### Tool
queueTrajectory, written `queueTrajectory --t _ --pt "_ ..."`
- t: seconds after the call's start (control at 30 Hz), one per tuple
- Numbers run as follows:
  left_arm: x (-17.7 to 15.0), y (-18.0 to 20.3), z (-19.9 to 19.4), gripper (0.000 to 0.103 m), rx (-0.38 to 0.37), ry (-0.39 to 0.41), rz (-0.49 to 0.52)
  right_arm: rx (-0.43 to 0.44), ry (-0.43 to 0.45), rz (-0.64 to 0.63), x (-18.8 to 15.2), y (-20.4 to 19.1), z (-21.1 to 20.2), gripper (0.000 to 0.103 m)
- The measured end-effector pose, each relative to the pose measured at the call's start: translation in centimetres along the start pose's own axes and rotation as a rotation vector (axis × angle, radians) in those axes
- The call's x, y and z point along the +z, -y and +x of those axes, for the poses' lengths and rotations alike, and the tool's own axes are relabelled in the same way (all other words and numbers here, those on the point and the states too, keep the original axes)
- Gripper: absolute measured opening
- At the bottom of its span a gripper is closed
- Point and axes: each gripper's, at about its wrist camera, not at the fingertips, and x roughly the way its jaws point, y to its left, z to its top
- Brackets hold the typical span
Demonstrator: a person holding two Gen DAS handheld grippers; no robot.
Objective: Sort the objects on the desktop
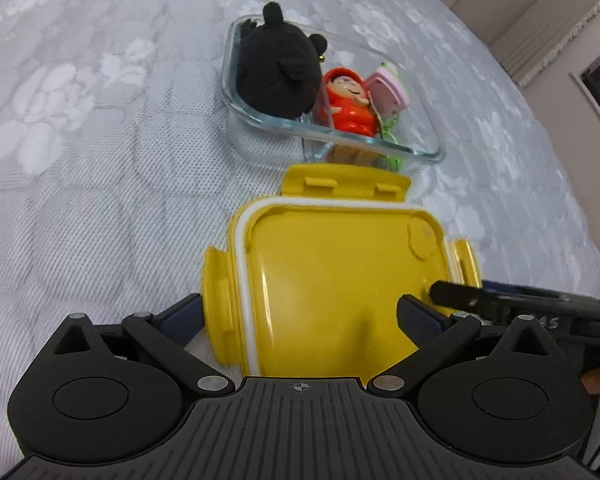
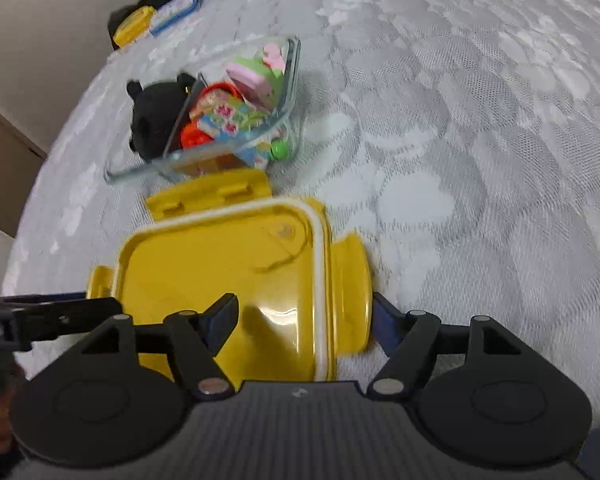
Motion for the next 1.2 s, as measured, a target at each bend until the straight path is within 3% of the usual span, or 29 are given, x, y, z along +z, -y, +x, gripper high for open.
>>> queueTrajectory --t 0.23,0.53,0.7,0.93,1.1,1.2 --pt "-2.0 0.8 -0.5 0.103 0.031 -0.038 0.012 -0.063 -0.031 -0.012 -3.1 -1.7 -1.2 0.083" --pt "-1.8 0.6 -0.3 0.103 0.026 -0.042 -0.004 -0.08 -0.042 -0.023 -3.2 -1.9 -0.9 0.084" --pt "-1.9 0.9 -0.7 0.103 0.011 -0.031 -0.003 -0.016 0.006 0.006 -3.0 -1.6 -1.8 0.085" --pt "-0.2 -0.9 -3.0 0.103 -0.149 0.1 -0.078 0.196 0.24 0.184 -1.5 1.2 -5.6 0.087" --pt "2.2 -4.0 -3.3 0.103 -0.301 0.232 -0.246 0.292 0.303 0.251 0.3 2.0 -5.7 0.088" --pt "3.4 -4.7 -3.2 0.103 -0.355 0.279 -0.288 0.321 0.337 0.286 1.6 2.2 -5.3 0.09"
